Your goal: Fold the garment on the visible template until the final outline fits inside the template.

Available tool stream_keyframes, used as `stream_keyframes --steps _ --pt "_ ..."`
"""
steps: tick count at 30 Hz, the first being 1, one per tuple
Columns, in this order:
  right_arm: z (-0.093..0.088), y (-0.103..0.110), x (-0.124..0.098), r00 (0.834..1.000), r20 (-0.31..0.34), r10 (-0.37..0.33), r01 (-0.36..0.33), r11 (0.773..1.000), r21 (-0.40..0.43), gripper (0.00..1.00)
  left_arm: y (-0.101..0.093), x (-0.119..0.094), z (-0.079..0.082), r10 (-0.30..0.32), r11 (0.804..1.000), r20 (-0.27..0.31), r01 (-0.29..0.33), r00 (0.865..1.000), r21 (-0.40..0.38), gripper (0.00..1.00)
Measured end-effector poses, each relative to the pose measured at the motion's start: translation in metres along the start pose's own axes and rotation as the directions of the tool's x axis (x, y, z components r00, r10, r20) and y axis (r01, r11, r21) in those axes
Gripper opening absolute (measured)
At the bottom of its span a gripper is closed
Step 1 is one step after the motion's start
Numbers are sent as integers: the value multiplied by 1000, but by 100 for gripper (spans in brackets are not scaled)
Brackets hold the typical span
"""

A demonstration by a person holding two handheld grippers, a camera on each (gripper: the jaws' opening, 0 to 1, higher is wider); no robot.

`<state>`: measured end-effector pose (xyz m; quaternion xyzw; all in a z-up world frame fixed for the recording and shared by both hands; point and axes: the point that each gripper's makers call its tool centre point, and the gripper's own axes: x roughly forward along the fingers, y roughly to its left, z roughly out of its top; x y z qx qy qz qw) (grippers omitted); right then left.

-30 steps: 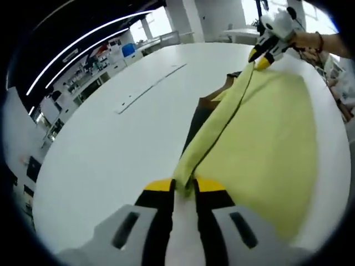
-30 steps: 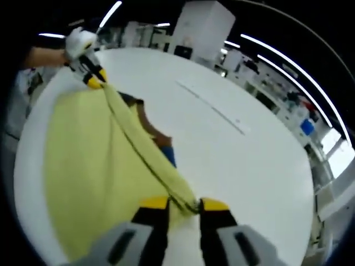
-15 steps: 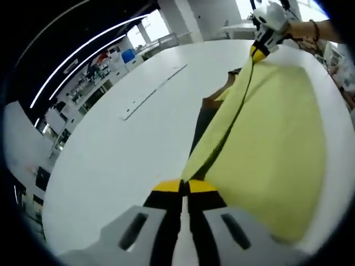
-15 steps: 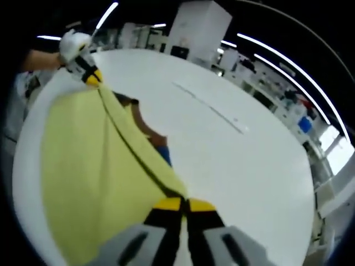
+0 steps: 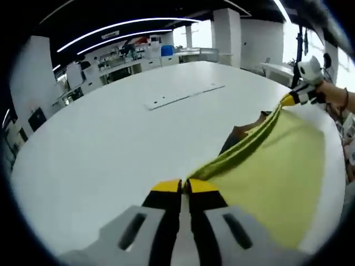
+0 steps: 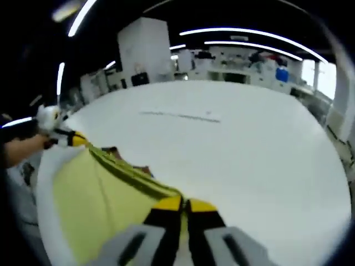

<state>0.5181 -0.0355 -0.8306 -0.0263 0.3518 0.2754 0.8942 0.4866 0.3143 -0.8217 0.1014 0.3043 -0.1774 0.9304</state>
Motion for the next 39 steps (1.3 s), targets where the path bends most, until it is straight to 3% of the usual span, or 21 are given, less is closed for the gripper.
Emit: stream_keyframes --steps 2,6,9,12,20,25,39 --pt "-1 -3 1 1000 3 -13 13 1000 17 5 8 -2 0 41 999 7 -41 999 -34 4" --pt "-3 -1 -2 1000 3 -18 18 999 45 14 14 -5 -1 28 995 26 -25 999 -98 15" --pt "-4 -3 -4 1000 2 -18 17 998 57 27 13 -11 -3 18 985 38 -12 999 -173 25" --pt "-4 -1 -7 1000 -1 -18 18 998 60 38 11 -17 -4 8 980 43 0 999 -198 34" --pt "-3 5 -20 1000 -4 21 -21 999 44 64 -7 -38 -5 -61 982 78 73 995 -176 56" --pt "-5 22 -40 998 -4 69 -69 997 28 77 -20 -51 -6 -103 980 100 118 990 -158 67" --pt "-32 48 -74 989 -39 140 -139 990 7 83 -49 -87 -27 -189 973 101 200 977 -116 81"
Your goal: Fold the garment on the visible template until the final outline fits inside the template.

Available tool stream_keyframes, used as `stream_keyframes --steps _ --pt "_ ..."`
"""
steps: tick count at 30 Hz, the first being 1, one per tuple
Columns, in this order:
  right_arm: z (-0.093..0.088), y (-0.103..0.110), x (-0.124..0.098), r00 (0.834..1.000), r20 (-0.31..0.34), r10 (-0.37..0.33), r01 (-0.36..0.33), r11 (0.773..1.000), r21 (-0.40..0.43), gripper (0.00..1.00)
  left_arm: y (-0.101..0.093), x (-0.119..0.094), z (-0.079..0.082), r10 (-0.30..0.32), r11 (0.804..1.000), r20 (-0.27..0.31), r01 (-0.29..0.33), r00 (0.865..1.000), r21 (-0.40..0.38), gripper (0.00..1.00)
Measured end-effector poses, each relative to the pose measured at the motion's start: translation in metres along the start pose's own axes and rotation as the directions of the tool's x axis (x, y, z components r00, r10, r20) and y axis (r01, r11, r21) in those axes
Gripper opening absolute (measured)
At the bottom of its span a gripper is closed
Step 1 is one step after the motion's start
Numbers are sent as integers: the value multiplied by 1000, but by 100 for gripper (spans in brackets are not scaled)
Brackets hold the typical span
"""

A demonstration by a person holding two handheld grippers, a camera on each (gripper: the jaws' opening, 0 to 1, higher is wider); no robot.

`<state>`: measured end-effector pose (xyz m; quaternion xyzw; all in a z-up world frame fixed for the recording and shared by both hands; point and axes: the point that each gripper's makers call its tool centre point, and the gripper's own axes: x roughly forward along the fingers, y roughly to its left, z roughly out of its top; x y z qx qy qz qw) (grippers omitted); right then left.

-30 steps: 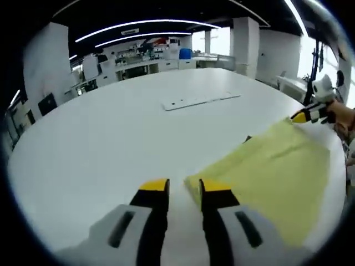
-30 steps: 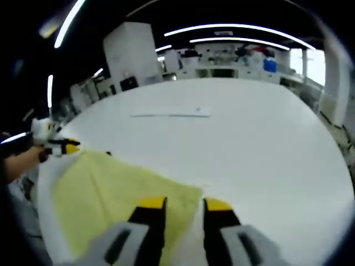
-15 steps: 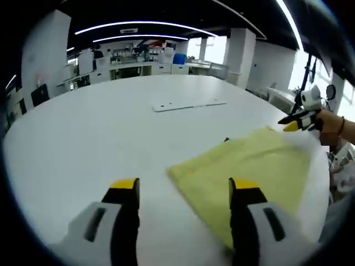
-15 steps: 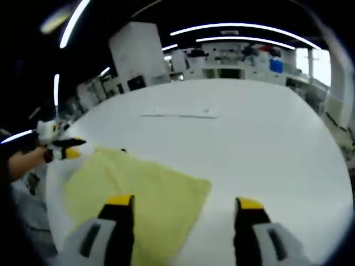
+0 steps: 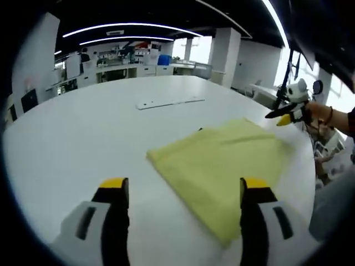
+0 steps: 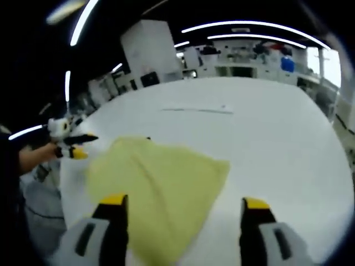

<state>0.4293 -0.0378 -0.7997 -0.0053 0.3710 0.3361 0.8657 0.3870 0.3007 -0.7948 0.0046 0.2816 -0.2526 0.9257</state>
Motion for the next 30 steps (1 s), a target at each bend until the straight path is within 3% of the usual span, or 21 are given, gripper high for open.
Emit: stream_keyframes --steps 6,12,21,24,27,30 --pt "-17 8 -9 1000 -16 7 -7 1000 1 81 -15 -11 -14 -34 999 -19 34 999 -12 79" --pt "-34 13 -16 1000 -26 9 -9 1000 5 77 -24 -16 -28 -53 998 -31 52 998 -32 67" --pt "-62 19 -19 998 -62 -21 20 1000 -13 53 -28 -11 -46 -17 992 -49 10 999 -127 45" --pt "-68 22 -21 998 -65 -27 26 1000 -5 49 -30 -9 -53 -8 989 -67 -2 998 -150 40" --pt "-74 22 -21 996 -80 -34 34 999 -6 46 -31 -10 -65 -1 990 -118 -15 993 -138 35" --pt "-79 21 -21 995 -92 -42 43 999 2 39 -34 -9 -60 7 993 -104 -19 995 -119 33"
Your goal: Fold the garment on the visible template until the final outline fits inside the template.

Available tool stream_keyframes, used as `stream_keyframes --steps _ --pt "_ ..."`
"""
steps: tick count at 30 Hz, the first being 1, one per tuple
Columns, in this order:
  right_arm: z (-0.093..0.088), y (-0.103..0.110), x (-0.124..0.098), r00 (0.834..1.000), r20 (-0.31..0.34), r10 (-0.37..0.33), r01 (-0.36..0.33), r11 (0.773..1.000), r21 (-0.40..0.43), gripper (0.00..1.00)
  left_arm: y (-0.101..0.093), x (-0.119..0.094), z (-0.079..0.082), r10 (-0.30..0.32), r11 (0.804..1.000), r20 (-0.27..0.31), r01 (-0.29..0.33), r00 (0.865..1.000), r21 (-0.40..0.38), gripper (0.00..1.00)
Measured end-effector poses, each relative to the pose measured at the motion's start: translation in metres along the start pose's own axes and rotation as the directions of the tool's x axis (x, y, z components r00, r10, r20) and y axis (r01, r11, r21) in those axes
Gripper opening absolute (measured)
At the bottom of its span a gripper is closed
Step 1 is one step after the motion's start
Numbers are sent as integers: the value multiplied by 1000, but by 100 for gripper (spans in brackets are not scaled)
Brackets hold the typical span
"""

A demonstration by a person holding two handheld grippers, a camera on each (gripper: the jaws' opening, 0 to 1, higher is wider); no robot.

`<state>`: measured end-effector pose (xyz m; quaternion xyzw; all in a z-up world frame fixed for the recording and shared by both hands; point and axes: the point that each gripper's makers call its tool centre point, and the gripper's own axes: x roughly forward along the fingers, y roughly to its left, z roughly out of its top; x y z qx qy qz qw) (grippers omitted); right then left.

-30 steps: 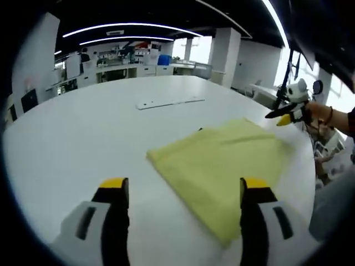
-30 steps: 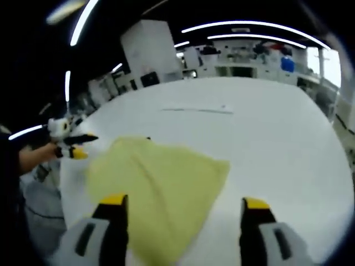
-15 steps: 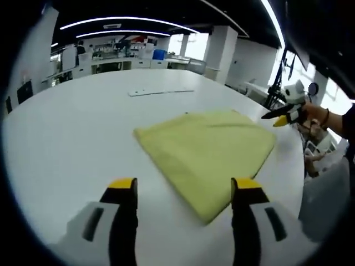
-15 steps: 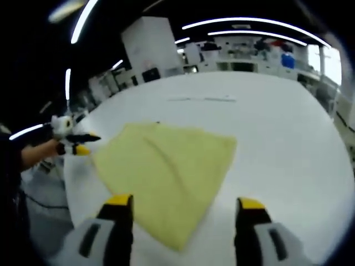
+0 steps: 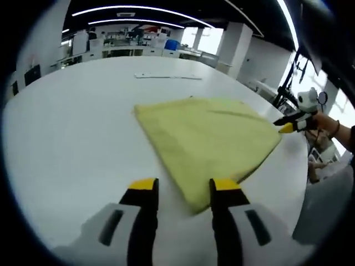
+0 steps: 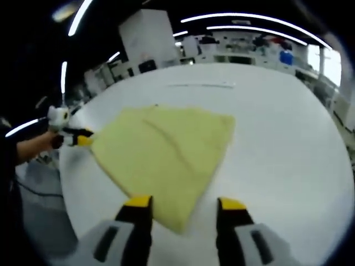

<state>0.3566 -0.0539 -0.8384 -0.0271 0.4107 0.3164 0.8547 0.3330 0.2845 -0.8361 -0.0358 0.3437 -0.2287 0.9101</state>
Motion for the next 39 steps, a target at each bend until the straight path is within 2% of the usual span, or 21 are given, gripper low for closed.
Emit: stream_keyframes --steps 3,8,12,14,17,23,34,39 --pt "-3 0 0 1000 -3 -4 4 1000 8 35 -3 0 0 2 1000 -19 -2 1000 11 29" --pt "-4 -4 0 1000 -2 -21 21 1000 10 28 -9 -2 -7 4 997 -66 1 998 77 19" --pt "-7 -3 -3 999 -1 -33 33 999 17 22 -15 -3 -9 7 998 -87 -1 996 66 12" --pt "-8 -2 -3 1000 2 -28 28 999 40 19 -13 -5 -13 7 1000 -102 -4 995 29 9" --pt "-8 2 -3 1000 5 -19 19 998 54 12 -11 -7 -15 20 1000 -111 -17 994 21 7" --pt "-12 2 -3 1000 -11 -13 14 999 46 0 -12 -10 -17 25 999 -123 -19 992 49 2" --pt "-18 7 -7 999 -44 10 -11 1000 -13 0 -15 -15 -23 14 999 -140 -7 990 48 1" --pt "-22 10 -11 999 -53 0 -3 999 -47 0 -19 -20 -27 -5 999 -133 11 991 43 1"
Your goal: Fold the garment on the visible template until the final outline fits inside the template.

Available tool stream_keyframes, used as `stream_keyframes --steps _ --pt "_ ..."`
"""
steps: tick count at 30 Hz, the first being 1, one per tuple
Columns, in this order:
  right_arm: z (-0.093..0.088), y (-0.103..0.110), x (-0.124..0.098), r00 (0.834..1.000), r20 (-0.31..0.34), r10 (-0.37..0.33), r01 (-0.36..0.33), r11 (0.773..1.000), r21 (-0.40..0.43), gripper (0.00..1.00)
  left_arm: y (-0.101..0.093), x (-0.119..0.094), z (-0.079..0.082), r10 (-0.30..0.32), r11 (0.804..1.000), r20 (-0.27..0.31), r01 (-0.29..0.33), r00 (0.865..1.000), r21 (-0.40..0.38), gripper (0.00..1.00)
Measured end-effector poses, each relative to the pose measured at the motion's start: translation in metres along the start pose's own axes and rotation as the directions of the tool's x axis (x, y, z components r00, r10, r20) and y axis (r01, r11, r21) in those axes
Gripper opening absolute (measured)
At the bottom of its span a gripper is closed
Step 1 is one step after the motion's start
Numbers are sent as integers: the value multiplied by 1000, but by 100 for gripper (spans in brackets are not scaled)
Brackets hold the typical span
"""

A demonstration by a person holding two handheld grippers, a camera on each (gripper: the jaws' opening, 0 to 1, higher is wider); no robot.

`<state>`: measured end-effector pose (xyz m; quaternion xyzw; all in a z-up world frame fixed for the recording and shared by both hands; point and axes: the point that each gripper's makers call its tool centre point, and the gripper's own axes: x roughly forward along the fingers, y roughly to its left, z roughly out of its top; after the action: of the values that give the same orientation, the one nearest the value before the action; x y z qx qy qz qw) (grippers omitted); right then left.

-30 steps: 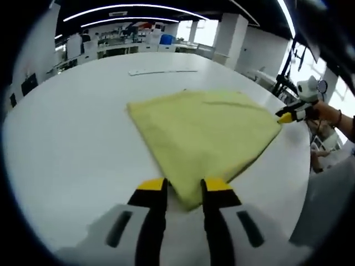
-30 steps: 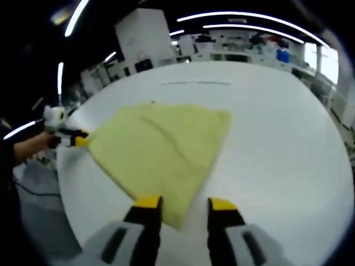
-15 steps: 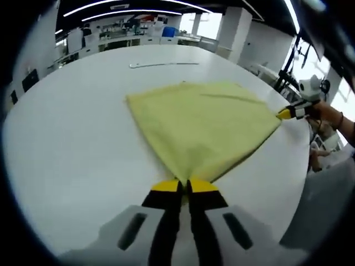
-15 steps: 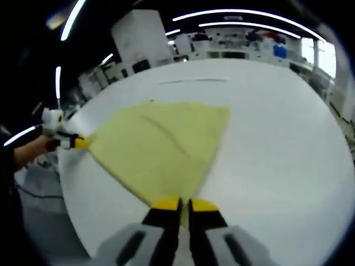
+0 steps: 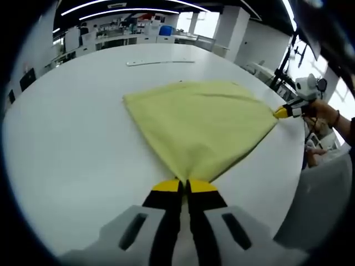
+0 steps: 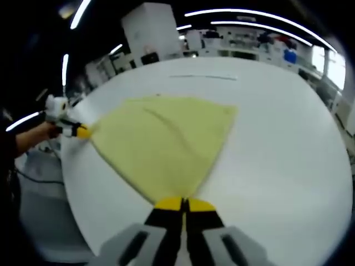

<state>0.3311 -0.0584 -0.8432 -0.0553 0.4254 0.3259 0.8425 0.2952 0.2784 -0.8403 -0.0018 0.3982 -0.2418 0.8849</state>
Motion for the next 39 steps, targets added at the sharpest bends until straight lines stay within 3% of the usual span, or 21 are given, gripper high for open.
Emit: stream_keyframes --steps 23,26,30,39 --pt "-13 8 -11 1000 -2 -4 4 1000 -2 0 -12 -11 -10 3 999 -9 -2 1000 36 0" --pt "-17 8 -13 999 -30 -17 14 996 -88 0 -12 -11 -11 7 999 -7 -7 1000 44 1" --pt "-16 7 -12 999 -17 -37 36 998 -50 0 -11 -11 -9 13 999 -2 -13 1000 51 2" --pt "-10 9 -15 999 3 -48 48 998 -31 16 -10 -18 -9 13 1000 6 -13 1000 -4 16"
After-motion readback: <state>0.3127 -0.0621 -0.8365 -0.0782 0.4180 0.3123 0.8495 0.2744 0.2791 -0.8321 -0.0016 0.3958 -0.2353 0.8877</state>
